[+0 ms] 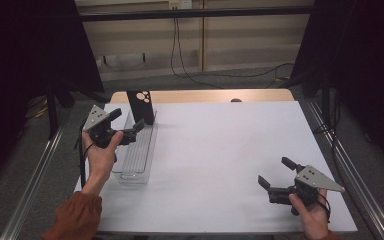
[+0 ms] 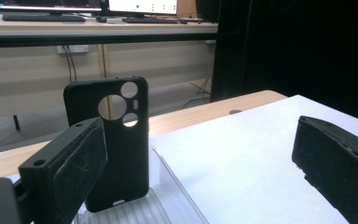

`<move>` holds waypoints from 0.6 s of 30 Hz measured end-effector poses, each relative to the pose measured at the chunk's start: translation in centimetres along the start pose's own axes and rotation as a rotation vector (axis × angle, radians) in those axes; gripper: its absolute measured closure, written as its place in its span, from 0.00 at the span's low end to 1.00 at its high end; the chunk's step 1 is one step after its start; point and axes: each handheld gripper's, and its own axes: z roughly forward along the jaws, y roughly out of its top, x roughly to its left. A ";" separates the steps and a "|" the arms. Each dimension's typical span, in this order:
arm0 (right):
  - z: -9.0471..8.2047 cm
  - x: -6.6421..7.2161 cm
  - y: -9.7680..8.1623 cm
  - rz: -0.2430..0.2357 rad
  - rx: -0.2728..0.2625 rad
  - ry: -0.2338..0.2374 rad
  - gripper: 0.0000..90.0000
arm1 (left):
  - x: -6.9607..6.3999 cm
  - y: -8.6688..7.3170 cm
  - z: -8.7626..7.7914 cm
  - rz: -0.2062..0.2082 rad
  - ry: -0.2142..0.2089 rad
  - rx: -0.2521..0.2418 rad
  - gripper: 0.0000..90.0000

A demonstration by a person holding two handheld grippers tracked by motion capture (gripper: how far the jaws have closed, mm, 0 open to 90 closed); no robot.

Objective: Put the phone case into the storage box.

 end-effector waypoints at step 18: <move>-0.1 0.0 0.0 0.000 0.000 -0.004 0.00 | -1.1 -1.4 -3.8 0.015 0.038 -0.037 0.03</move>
